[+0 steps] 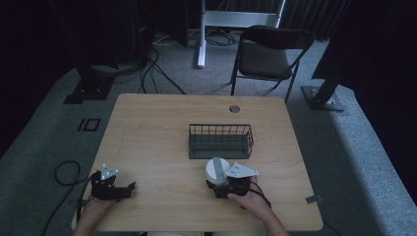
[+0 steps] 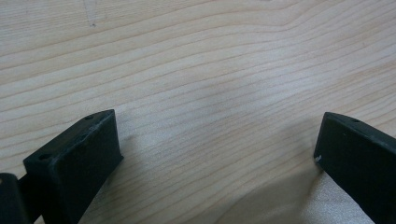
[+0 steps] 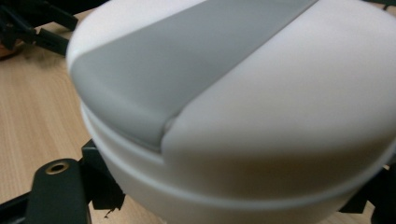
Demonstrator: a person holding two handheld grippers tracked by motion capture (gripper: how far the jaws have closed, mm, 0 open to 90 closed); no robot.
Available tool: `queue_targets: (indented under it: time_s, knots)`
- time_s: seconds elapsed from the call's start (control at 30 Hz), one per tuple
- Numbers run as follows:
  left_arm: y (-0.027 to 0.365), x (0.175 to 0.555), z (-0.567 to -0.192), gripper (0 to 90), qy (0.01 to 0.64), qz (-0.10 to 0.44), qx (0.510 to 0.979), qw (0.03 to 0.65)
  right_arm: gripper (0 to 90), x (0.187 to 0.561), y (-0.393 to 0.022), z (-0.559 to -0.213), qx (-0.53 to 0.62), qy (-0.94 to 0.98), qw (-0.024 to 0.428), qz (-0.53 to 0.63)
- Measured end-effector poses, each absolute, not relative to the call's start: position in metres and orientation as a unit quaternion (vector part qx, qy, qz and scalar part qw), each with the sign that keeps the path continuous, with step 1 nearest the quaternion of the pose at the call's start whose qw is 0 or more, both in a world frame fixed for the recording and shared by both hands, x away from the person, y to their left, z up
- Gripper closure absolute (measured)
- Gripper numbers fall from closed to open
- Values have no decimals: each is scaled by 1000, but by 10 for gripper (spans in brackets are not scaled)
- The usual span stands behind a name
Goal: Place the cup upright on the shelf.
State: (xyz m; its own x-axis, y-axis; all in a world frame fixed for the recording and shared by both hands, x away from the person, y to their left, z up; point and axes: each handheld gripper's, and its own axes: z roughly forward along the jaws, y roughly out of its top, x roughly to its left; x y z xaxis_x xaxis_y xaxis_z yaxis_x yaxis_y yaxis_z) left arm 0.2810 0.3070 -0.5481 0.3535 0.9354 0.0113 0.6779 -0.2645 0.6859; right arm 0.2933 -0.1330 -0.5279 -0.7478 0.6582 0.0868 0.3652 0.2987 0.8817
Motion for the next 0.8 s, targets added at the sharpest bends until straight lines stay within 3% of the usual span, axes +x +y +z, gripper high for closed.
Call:
queue_targets:
  time_s: [0.8]
  knots:
    - [307, 281, -548, 5, 527, 214, 766, 301, 182, 300, -139, -495, 338, 772, 168, 512]
